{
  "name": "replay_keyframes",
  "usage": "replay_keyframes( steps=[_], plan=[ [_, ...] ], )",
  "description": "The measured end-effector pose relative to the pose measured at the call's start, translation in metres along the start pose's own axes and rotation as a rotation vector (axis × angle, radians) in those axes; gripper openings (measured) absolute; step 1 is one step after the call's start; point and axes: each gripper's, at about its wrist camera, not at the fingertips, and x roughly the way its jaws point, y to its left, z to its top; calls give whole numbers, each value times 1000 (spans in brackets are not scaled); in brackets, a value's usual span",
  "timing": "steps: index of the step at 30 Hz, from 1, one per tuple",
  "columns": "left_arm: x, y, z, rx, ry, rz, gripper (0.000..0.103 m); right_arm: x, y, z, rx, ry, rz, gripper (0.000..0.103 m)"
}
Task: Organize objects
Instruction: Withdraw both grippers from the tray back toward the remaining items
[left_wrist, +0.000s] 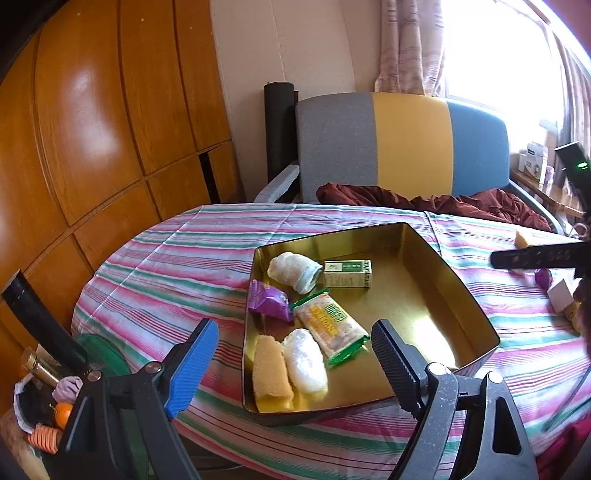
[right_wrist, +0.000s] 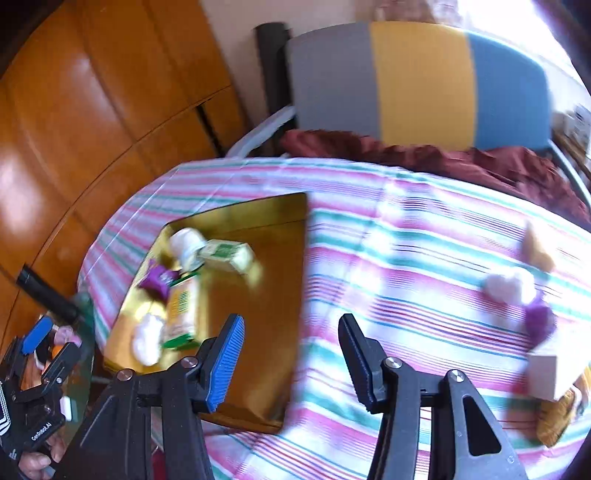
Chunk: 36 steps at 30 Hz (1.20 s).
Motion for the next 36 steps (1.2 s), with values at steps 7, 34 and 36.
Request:
replay_keyframes(
  steps=[7, 34, 36],
  plan=[
    [-3, -18, 3, 41, -4, -15, 86, -37, -75, -3, 152, -75, -90, 54],
    [7, -145, 15, 265, 47, -253, 86, -122, -314, -60, 755, -273, -395, 56],
    [8, -164, 13, 295, 56, -291, 86, -124, -315, -61, 763, -275, -400, 58]
  ],
)
